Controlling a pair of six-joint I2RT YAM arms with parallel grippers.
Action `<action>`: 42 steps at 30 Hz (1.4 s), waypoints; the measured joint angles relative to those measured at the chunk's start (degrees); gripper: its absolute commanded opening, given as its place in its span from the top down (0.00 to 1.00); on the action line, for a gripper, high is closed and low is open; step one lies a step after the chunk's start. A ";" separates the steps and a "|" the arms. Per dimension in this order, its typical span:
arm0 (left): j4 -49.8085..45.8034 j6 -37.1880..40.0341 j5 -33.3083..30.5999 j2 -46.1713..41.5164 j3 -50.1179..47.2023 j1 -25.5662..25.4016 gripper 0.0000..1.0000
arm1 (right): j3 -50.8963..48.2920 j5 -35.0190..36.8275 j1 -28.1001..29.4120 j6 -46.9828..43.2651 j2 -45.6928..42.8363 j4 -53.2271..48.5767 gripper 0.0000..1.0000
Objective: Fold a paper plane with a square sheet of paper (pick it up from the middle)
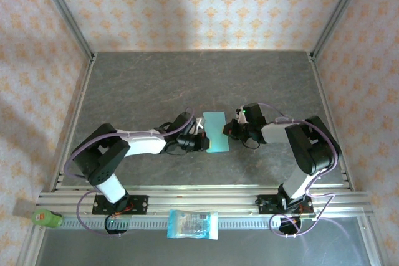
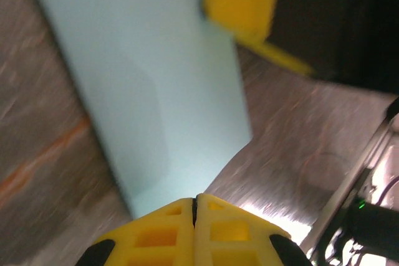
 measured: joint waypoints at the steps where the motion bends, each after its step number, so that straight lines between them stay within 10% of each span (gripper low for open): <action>1: 0.48 -0.26 -0.09 0.66 1.18 0.00 1.00 | 0.02 0.00 0.00 0.00 0.00 0.00 1.00; 42: 0.90 2.69 -2.56 2.36 4.11 2.47 1.00 | -0.02 0.24 0.00 0.00 -0.20 -0.13 1.00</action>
